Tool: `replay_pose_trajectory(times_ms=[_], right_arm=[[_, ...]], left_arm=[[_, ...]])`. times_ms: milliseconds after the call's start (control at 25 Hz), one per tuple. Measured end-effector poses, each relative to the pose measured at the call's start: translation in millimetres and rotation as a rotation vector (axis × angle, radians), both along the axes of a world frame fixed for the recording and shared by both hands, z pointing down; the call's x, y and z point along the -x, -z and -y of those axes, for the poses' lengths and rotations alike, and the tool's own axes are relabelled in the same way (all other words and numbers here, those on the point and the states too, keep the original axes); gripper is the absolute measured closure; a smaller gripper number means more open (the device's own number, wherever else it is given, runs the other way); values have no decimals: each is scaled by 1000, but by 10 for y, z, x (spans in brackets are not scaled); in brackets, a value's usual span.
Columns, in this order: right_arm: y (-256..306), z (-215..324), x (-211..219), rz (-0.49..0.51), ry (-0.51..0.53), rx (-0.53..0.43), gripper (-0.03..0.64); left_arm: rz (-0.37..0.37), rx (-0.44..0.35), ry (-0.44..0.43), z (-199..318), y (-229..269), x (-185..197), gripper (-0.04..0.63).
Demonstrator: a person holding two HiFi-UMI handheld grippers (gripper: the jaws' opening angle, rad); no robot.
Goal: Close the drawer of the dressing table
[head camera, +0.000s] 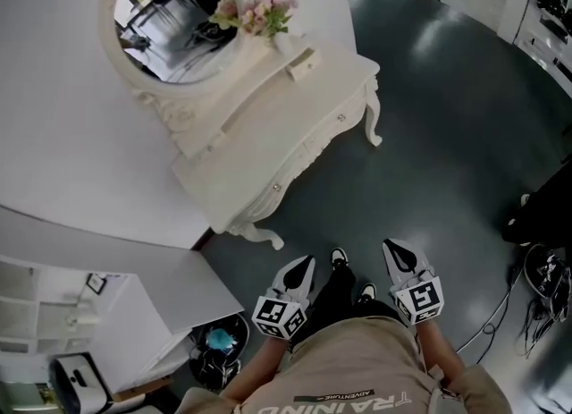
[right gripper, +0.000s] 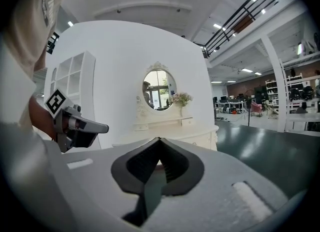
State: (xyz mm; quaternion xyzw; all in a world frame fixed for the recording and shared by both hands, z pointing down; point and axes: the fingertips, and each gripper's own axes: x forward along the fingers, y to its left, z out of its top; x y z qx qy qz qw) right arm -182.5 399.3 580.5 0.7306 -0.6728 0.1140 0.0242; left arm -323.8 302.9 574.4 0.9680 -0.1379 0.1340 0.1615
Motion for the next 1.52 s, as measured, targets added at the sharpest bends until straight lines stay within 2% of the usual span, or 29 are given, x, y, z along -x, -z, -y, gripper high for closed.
replay_pose_trajectory(times_ms=[80, 160, 320, 480, 680, 800, 920, 1080, 1240, 1400, 1520], right_arm=[[81, 175, -89, -17, -5, 3, 615], [185, 310, -195, -25, -19, 5, 615], [457, 553, -419, -85, -28, -2, 615], [635, 811, -630, -126, -53, -6, 615], [856, 1096, -709, -151, -99, -44, 615], [814, 1205, -695, -105, -121, -39, 615], [780, 1226, -659, -63, -135, -22, 615], [762, 1149, -758, -124, -155, 21, 615], [656, 1193, -924, -137, -145, 37, 615], [457, 1293, -1188, -95, -131, 35, 615], [283, 1457, -1416, -54, -95, 37, 615]], left_arm=[[9, 22, -3, 176, -96, -98, 581], [9, 13, -17, 340, -109, -263, 581], [-94, -65, -74, 656, 195, -791, 581], [-180, -43, -109, 880, 433, -1146, 581], [-214, -40, -173, 1131, 551, -1420, 581], [-228, -45, -207, 1281, 555, -1600, 581], [-215, -24, -207, 1372, 458, -1632, 581], [-179, 16, -191, 1338, 133, -1571, 581], [-100, 62, -162, 1383, -235, -1543, 581], [-63, 55, -150, 1459, -293, -1669, 581], [-45, 16, -136, 1564, -201, -1838, 581]])
